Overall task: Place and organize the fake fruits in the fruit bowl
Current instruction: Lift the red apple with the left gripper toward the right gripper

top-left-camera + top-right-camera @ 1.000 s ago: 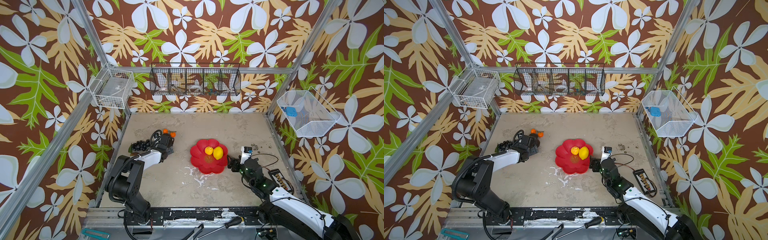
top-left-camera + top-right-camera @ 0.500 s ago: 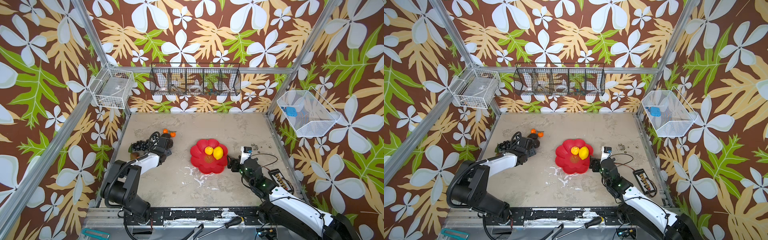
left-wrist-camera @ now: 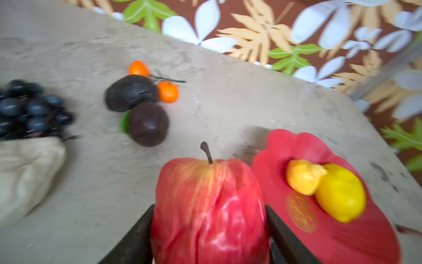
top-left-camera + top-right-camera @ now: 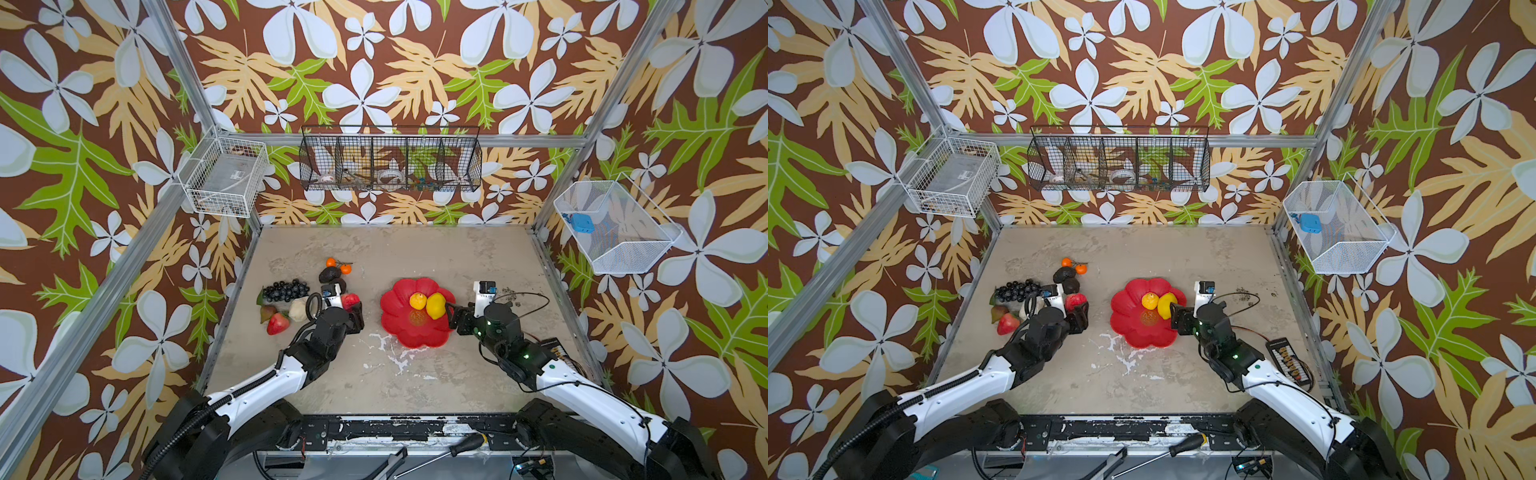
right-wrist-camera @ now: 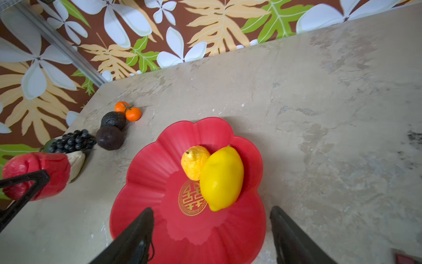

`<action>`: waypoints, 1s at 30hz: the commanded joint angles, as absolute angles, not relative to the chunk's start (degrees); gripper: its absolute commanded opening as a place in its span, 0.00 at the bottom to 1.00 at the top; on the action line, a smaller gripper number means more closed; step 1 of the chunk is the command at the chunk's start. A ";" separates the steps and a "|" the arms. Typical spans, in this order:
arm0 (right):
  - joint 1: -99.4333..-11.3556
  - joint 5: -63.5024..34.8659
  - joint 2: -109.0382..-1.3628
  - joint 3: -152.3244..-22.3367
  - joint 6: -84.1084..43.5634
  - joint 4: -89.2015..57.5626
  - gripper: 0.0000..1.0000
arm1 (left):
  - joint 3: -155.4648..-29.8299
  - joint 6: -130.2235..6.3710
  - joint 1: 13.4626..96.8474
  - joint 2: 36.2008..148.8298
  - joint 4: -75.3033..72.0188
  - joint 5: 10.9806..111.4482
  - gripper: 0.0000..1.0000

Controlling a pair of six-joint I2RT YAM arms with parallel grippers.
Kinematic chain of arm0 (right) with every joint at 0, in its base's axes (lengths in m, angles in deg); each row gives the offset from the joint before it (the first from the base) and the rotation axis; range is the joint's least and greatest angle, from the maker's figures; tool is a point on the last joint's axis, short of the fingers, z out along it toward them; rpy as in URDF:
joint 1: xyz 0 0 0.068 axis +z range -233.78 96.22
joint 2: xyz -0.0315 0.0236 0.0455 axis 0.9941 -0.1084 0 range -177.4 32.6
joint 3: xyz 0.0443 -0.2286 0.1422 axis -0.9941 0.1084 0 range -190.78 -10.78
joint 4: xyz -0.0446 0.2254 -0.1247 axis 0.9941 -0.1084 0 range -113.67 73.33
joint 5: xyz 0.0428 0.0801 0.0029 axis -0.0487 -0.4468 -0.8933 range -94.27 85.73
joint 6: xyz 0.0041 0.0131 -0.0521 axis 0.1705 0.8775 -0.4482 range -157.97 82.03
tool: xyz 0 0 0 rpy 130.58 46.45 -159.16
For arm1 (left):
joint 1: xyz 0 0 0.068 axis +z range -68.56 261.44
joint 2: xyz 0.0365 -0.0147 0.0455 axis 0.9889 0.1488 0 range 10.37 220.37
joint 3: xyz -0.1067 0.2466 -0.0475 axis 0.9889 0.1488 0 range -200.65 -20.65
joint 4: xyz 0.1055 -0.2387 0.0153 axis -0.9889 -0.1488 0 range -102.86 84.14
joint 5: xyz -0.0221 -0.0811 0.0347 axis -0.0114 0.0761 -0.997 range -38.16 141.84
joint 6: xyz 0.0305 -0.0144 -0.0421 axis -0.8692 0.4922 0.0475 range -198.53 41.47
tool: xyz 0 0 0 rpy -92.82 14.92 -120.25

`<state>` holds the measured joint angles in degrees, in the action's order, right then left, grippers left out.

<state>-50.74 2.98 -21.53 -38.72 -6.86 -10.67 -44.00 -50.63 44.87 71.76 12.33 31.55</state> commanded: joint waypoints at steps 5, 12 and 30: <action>-50.64 -10.18 -23.63 -42.96 -5.33 -15.49 0.79 | -40.71 -67.19 34.52 74.72 34.50 42.54 0.63; -48.19 -15.34 -22.16 -44.99 -3.21 -17.17 0.78 | -35.76 -74.32 32.78 76.33 47.61 53.06 0.60; -36.76 -14.03 -31.29 -54.55 -5.06 -20.25 0.47 | -31.19 -80.38 29.77 79.03 56.85 57.54 0.60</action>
